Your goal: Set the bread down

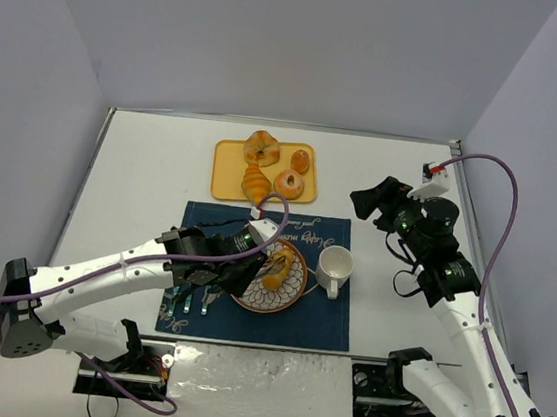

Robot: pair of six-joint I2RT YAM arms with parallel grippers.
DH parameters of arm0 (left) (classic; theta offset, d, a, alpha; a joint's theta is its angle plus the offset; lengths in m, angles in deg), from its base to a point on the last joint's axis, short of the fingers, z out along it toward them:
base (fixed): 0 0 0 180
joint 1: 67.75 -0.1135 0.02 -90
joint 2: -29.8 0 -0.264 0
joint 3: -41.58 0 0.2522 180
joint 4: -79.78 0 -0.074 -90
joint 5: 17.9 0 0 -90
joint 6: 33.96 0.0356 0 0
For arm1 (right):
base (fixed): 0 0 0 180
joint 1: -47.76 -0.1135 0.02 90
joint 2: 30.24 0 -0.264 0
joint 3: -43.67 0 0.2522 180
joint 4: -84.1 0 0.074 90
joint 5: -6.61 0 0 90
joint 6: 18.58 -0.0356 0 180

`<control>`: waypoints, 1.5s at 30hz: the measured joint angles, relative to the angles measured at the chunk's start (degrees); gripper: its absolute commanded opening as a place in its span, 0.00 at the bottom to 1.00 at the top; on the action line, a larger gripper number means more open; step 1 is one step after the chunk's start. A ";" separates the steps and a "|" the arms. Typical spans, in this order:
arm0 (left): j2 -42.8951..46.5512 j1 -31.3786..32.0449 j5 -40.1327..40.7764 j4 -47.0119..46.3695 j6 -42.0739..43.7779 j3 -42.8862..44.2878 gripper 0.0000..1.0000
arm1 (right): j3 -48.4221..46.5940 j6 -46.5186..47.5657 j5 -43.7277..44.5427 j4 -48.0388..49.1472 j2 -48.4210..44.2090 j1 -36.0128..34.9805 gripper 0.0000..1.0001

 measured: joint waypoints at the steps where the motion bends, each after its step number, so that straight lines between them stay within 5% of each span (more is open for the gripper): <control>1: -0.09 0.09 -0.15 -0.13 -0.07 -0.15 0.04 | -0.07 0.00 0.00 -0.02 0.00 0.00 1.00; 8: -0.81 0.63 -0.81 -0.63 -0.44 -0.24 0.14 | -0.35 0.02 0.00 -0.13 0.00 0.00 1.00; 20: -0.79 0.68 -0.76 -0.74 -0.85 -1.20 0.55 | -0.35 0.02 0.00 -0.13 0.00 0.00 1.00; 36: 2.51 0.13 5.27 5.11 -1.07 4.22 0.56 | -0.35 0.09 0.00 -0.13 0.00 0.00 1.00; 40: 2.56 -7.50 6.82 6.84 -0.11 9.33 0.56 | -0.50 0.42 -0.02 -0.11 0.02 0.00 1.00; 45: 0.55 -29.33 6.23 5.84 4.13 15.58 0.56 | -0.83 0.87 -0.15 0.02 0.28 0.00 1.00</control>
